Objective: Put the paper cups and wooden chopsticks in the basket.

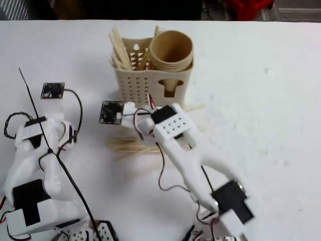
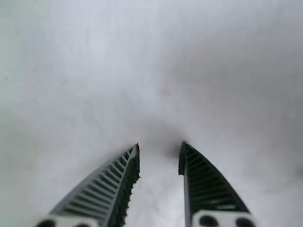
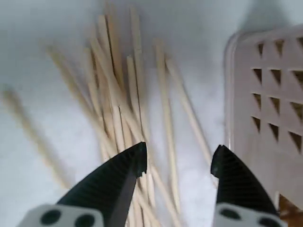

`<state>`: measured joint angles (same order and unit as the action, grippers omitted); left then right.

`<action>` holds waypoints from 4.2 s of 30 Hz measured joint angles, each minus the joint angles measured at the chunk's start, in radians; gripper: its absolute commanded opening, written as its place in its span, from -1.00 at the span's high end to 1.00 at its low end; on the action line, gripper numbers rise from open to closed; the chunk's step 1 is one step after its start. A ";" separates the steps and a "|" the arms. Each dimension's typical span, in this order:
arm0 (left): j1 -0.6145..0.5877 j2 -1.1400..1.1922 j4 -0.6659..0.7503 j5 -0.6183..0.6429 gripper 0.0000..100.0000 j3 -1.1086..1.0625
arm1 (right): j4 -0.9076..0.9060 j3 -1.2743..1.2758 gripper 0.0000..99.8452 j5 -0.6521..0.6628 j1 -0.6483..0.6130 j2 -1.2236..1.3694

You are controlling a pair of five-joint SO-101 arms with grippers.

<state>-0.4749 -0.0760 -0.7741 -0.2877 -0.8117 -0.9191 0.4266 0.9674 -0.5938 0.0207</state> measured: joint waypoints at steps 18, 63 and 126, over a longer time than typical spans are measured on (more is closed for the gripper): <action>0.000 0.000 0.000 0.000 0.70 0.000 | 0.180 -0.011 0.86 0.121 0.055 0.222; 0.000 0.000 0.002 0.000 0.70 0.000 | -0.074 -0.443 0.97 -0.388 -0.084 -0.374; 0.000 0.000 0.002 0.000 0.70 0.000 | -0.018 0.153 0.72 -0.219 -0.124 -0.212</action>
<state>-0.4749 -0.0760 -0.7725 -0.2877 -0.8117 -0.9375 0.5800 0.7480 -0.7181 -0.1910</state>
